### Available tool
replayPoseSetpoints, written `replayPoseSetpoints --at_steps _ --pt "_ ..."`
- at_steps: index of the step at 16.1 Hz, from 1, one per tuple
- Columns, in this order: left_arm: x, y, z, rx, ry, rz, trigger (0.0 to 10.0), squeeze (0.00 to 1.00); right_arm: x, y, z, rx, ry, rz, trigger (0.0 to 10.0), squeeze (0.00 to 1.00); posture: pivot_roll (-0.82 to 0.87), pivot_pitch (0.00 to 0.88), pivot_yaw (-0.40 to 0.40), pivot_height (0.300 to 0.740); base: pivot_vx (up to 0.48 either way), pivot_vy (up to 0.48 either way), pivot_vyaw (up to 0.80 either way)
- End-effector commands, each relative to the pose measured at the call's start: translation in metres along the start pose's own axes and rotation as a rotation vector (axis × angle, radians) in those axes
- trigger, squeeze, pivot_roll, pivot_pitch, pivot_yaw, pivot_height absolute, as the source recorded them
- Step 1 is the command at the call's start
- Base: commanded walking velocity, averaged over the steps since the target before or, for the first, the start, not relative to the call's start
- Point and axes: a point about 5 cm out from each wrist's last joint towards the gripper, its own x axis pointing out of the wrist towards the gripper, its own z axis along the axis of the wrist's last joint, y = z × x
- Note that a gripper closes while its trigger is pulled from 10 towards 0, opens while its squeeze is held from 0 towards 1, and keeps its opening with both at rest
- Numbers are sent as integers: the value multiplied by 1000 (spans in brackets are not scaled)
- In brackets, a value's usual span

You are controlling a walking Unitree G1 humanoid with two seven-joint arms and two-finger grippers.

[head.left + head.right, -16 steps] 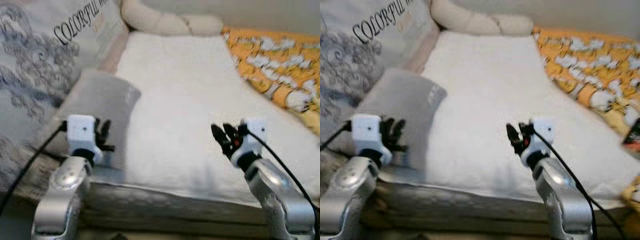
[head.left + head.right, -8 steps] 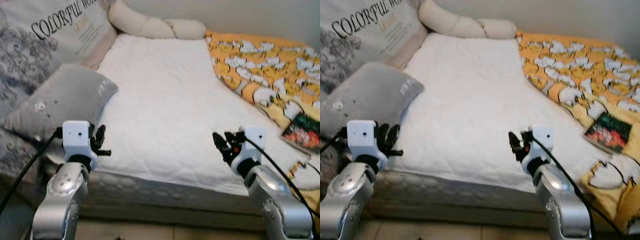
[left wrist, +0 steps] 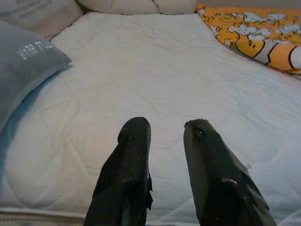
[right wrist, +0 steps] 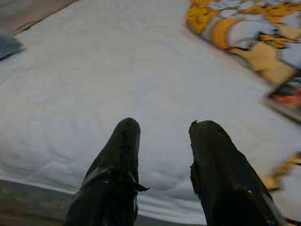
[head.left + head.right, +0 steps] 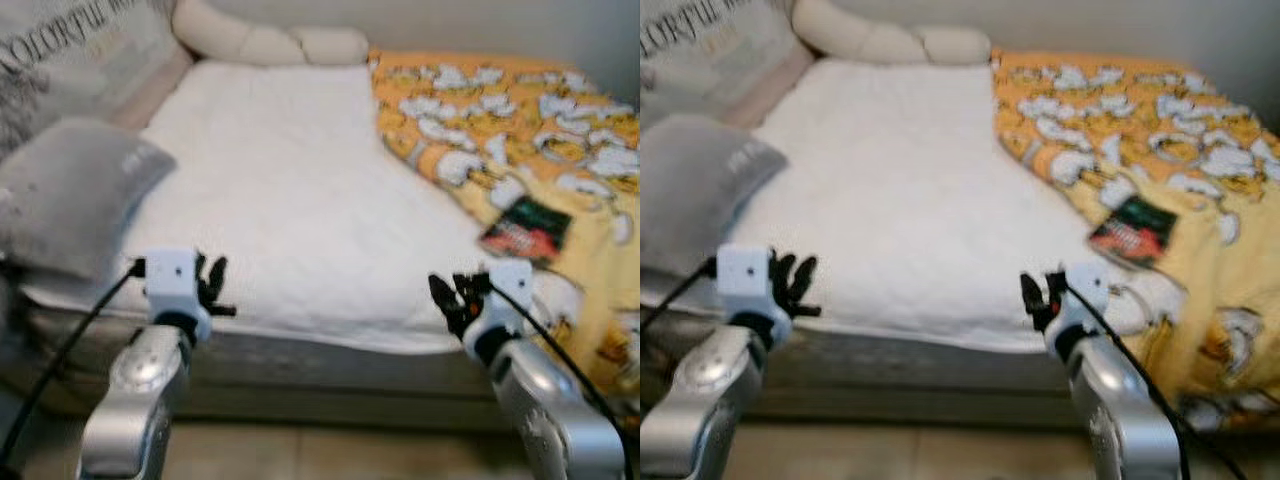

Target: Clean up the room

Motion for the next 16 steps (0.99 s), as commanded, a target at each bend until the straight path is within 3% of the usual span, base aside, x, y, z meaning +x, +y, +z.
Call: replayPoseSetpoints --at_steps 1,7,16 --pt "-1 -6 4 -13 -19 -25 10000 0 -1 -4 -3 9 25 -27 10000 0 22 0 10 740 0 -270 0" --pt "1 -12 7 -30 -50 -67 10000 0 7 3 0 -4 17 18 10000 0 41 0 5 740 0 0 0" --pt "0 -12 6 -11 -53 -81 10000 0 14 2 -1 4 28 13 10000 0 61 0 -5 740 305 0 -176"
